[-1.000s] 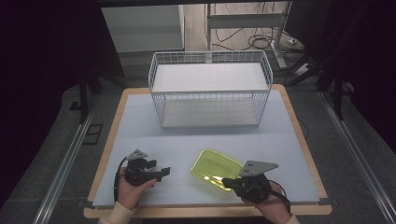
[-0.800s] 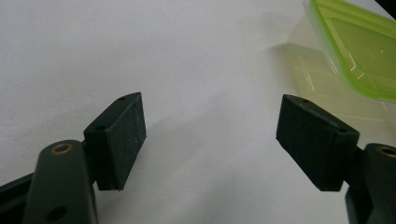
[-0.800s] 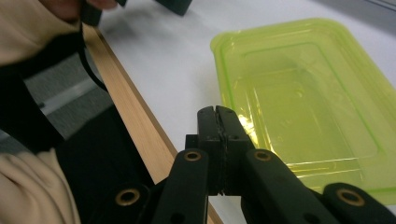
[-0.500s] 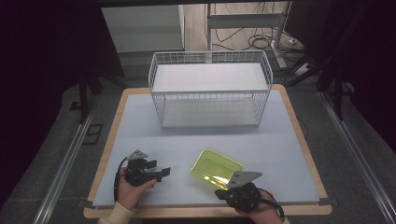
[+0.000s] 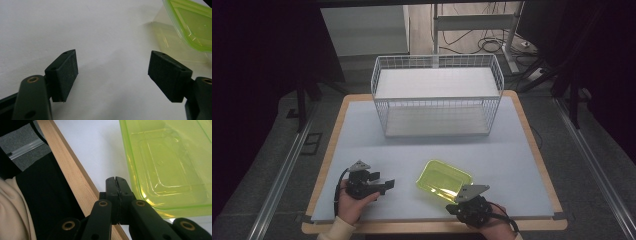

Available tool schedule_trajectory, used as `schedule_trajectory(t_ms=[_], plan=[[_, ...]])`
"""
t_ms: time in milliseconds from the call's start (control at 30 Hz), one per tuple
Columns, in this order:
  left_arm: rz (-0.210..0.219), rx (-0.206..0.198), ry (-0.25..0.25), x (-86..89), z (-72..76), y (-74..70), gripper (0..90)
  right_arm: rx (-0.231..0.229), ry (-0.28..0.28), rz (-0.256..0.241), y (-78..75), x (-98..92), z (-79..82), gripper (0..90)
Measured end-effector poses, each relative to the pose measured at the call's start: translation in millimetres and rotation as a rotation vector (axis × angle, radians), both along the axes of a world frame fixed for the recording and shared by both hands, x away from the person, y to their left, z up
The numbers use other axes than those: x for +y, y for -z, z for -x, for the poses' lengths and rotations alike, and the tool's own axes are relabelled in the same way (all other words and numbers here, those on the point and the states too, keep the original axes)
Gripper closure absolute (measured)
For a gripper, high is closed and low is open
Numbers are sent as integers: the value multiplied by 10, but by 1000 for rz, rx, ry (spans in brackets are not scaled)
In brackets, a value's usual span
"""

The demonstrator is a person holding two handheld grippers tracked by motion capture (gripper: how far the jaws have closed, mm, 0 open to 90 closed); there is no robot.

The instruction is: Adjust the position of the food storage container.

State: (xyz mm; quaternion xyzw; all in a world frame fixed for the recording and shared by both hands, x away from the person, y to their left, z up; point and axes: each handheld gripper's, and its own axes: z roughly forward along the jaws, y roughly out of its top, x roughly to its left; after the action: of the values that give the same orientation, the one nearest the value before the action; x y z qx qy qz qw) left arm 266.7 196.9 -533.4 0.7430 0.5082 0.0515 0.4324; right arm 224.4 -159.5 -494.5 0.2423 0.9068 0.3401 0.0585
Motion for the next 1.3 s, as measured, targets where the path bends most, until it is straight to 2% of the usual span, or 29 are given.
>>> schedule_trajectory(t_ms=[367, 1100, 1300], plan=[[3, 1, -2, -1, -2, 4, 236, -10, 30, 4, -4, -72, -51, 897], [5, 5, -1, 1, -6, 15, 236, -53, 176, -6, -2, -394, -271, 897], [7, 4, -2, 2, -5, 14, 236, -50, 172, -17, -11, -407, -272, 897]])
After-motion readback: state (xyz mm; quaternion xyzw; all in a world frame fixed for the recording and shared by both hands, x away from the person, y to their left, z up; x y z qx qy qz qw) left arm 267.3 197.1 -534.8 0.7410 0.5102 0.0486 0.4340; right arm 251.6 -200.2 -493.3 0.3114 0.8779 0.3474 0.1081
